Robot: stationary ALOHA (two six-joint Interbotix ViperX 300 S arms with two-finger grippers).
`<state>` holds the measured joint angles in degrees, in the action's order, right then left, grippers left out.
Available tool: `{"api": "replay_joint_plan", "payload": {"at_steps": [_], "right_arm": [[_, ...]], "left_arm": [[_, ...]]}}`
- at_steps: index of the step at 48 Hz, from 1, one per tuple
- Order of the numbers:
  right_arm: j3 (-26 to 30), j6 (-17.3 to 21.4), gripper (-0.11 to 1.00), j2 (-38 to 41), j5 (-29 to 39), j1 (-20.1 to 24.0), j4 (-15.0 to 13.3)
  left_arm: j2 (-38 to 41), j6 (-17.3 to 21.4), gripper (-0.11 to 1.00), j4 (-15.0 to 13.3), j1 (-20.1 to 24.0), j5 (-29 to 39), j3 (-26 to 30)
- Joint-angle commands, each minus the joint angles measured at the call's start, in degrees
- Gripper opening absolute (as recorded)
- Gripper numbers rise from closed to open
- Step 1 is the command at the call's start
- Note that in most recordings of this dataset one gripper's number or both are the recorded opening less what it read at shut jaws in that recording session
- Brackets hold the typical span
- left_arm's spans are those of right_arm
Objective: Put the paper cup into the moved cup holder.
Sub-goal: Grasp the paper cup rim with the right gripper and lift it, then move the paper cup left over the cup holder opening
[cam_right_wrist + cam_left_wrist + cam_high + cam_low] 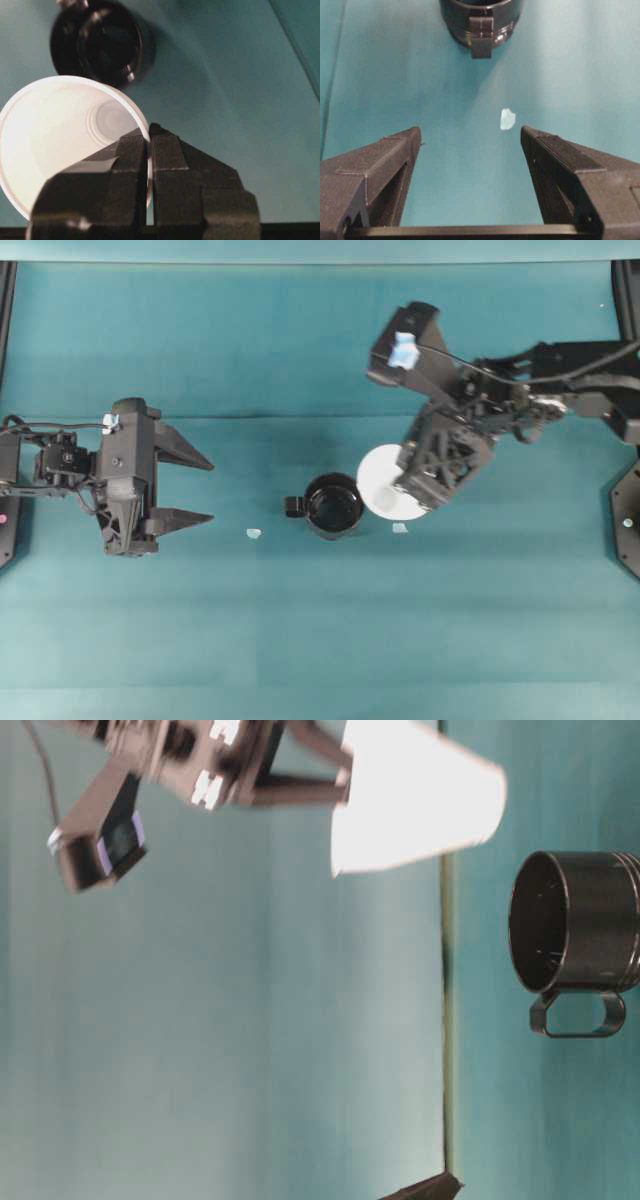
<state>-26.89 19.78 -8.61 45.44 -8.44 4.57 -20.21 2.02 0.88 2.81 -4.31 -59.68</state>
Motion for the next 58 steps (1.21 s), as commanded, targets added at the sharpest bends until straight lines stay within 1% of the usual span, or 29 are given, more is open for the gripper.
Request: {"api": "replay_joint_plan", "payload": {"at_steps": [1, 8, 17, 31, 40, 45, 58], "right_arm": [[3.3, 0.0, 0.02, 0.6, -0.3, 0.9, -0.5], [6.6, -0.1, 0.02, 2.7, -0.7, 2.0, -2.4], [9.0, -0.1, 0.02, 4.7, -1.0, 2.6, -3.7], [9.7, -0.7, 0.02, 6.6, -0.6, 3.4, -4.0], [9.8, -2.3, 0.02, 9.0, -0.7, 3.5, -4.0], [9.8, -2.5, 0.02, 10.5, -0.9, 3.5, -4.0], [9.7, -2.5, 0.02, 13.3, -1.4, 3.3, -6.2]], "left_arm": [[-0.4, 0.0, 0.80, 0.1, 0.0, -0.3, 0.7], [-0.4, 0.0, 0.80, 0.1, 0.0, -0.3, 0.7], [-0.4, 0.0, 0.80, 0.0, 0.0, -0.3, 0.7], [-0.3, 0.1, 0.80, 0.0, 0.0, -0.3, 0.7], [-0.2, 0.1, 0.80, 0.0, 0.0, -0.3, 0.8], [-0.2, 0.0, 0.80, 0.1, 0.0, -0.2, 0.8], [-0.2, 0.0, 0.80, 0.0, 0.0, -0.3, 0.8]]}}
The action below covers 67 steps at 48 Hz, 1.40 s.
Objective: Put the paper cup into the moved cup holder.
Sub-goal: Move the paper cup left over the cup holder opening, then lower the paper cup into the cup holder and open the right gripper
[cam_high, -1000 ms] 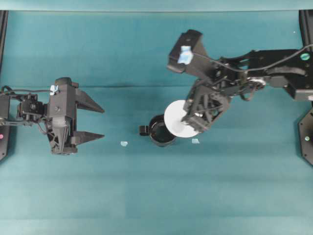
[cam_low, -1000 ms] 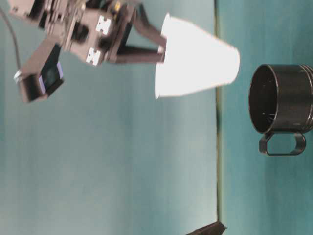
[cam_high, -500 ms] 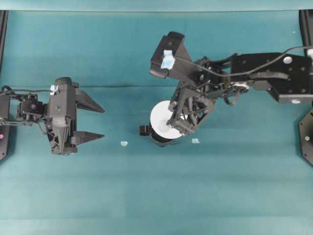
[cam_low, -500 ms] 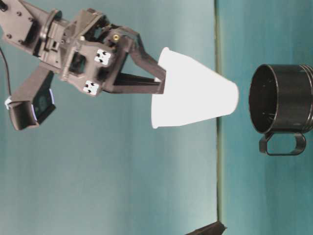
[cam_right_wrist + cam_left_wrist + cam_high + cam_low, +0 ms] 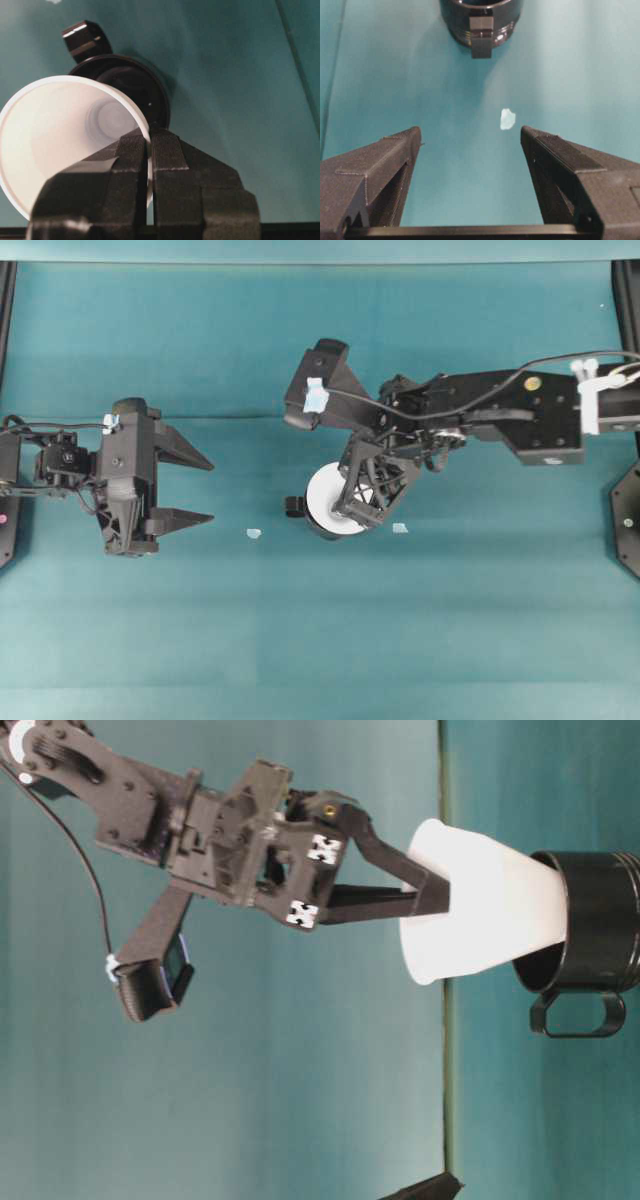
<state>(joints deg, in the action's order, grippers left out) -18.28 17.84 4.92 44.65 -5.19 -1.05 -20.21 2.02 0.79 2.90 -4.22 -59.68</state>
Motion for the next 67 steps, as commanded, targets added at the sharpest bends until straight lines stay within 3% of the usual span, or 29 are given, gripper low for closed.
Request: {"api": "replay_joint_plan", "payload": {"at_steps": [1, 67], "right_arm": [[1.1, -0.5, 0.02, -0.3, -0.7, -0.1, -0.6], [2.4, -0.8, 0.02, 3.2, -3.9, -0.4, -0.6]], "left_arm": [[-0.2, 0.0, 0.80, 0.2, -0.1, -0.4, 0.8], [0.0, 0.0, 0.80, 0.2, -0.1, -0.4, 0.9]]}}
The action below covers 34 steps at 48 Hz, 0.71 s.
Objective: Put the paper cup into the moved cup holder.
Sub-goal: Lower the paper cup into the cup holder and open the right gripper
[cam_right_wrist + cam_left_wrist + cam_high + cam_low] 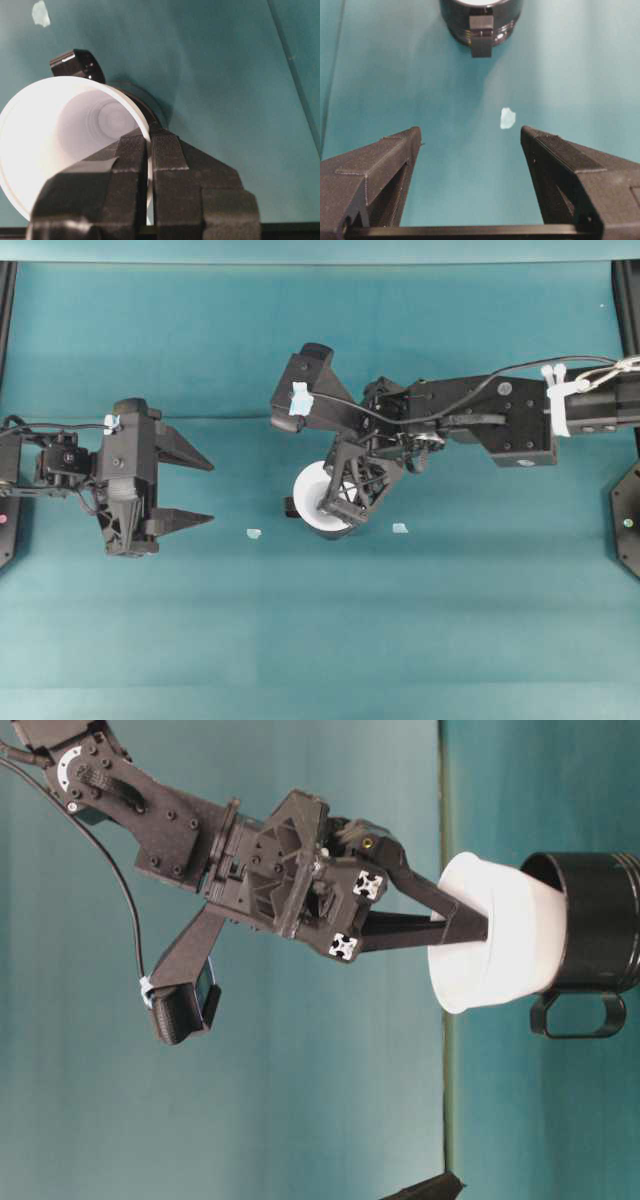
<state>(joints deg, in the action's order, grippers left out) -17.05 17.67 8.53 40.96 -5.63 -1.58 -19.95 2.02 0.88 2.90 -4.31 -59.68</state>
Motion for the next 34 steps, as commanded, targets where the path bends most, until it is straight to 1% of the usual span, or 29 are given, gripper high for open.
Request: {"api": "replay_joint_plan", "payload": {"at_steps": [1, 8, 10, 14, 20, 24, 29, 31, 34], "right_arm": [[1.2, -0.6, 0.02, -0.4, -0.1, 0.1, -0.1], [1.2, -0.5, 0.03, -0.4, 0.7, 0.1, -0.1], [1.2, -0.5, 0.05, -0.4, 1.1, 0.1, -0.1], [1.2, -0.5, 0.14, -0.4, 2.0, 0.0, -0.1], [1.2, -0.3, 0.34, -0.4, 2.5, 0.1, -0.1], [1.2, -0.3, 0.53, -0.5, 2.2, 0.2, -0.1], [1.0, -0.3, 0.76, -0.6, 0.3, 0.2, -0.2], [0.9, -0.3, 0.82, -0.6, -0.8, 0.2, -0.1], [0.9, -0.4, 0.87, -0.8, -1.8, 0.2, -0.2]], "left_arm": [[-0.3, 0.0, 0.80, 0.1, -0.1, -0.3, 0.9], [-0.2, 0.0, 0.80, 0.1, -0.1, -0.3, 0.9], [-0.2, 0.0, 0.80, 0.0, -0.1, -0.3, 0.9], [-0.2, 0.0, 0.80, 0.1, -0.1, -0.3, 0.8], [-0.2, 0.0, 0.80, 0.1, -0.1, -0.3, 0.9], [-0.2, 0.0, 0.80, 0.1, -0.1, -0.3, 0.9], [-0.2, 0.0, 0.80, 0.1, -0.1, -0.3, 0.9], [-0.2, 0.0, 0.80, 0.1, -0.1, -0.3, 0.9], [-0.2, 0.0, 0.80, 0.1, -0.1, -0.3, 0.9]]}}
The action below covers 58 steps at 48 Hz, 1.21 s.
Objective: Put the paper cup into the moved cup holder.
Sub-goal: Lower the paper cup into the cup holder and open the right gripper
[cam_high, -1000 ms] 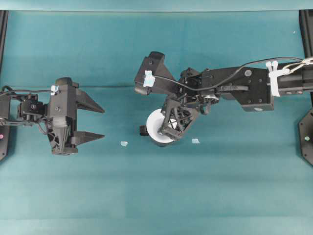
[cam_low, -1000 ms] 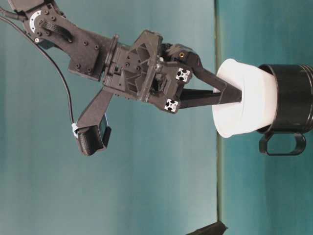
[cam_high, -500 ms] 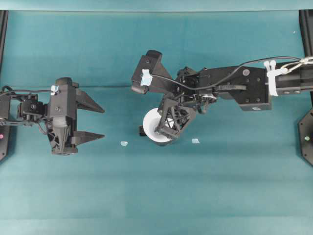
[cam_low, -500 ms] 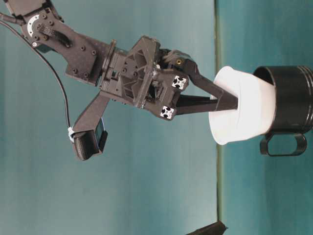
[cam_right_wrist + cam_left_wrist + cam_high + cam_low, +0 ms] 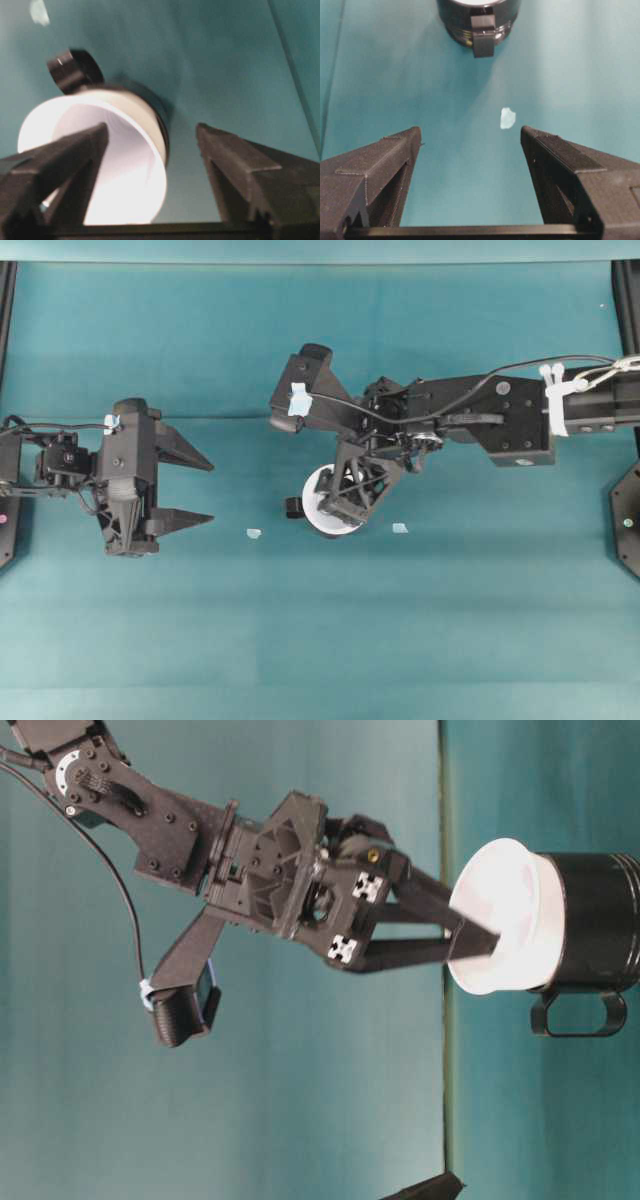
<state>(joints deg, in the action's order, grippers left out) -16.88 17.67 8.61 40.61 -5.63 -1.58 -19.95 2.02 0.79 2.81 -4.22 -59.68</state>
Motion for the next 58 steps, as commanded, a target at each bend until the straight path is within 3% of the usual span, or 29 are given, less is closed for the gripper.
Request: {"api": "replay_joint_plan", "payload": {"at_steps": [1, 31, 58], "right_arm": [[0.7, -0.4, 0.88, -0.9, -1.7, 0.3, -0.2], [0.1, -0.5, 0.88, -1.9, -2.4, 0.2, -0.2], [-5.0, -0.8, 0.88, -7.4, -6.7, 0.5, -0.2]], "left_arm": [[-0.2, 0.0, 0.80, 0.1, 0.0, -0.4, 0.9], [-0.2, 0.0, 0.80, 0.1, 0.0, -0.4, 0.8], [-0.2, 0.0, 0.80, 0.2, -0.1, -0.4, 0.8]]}}
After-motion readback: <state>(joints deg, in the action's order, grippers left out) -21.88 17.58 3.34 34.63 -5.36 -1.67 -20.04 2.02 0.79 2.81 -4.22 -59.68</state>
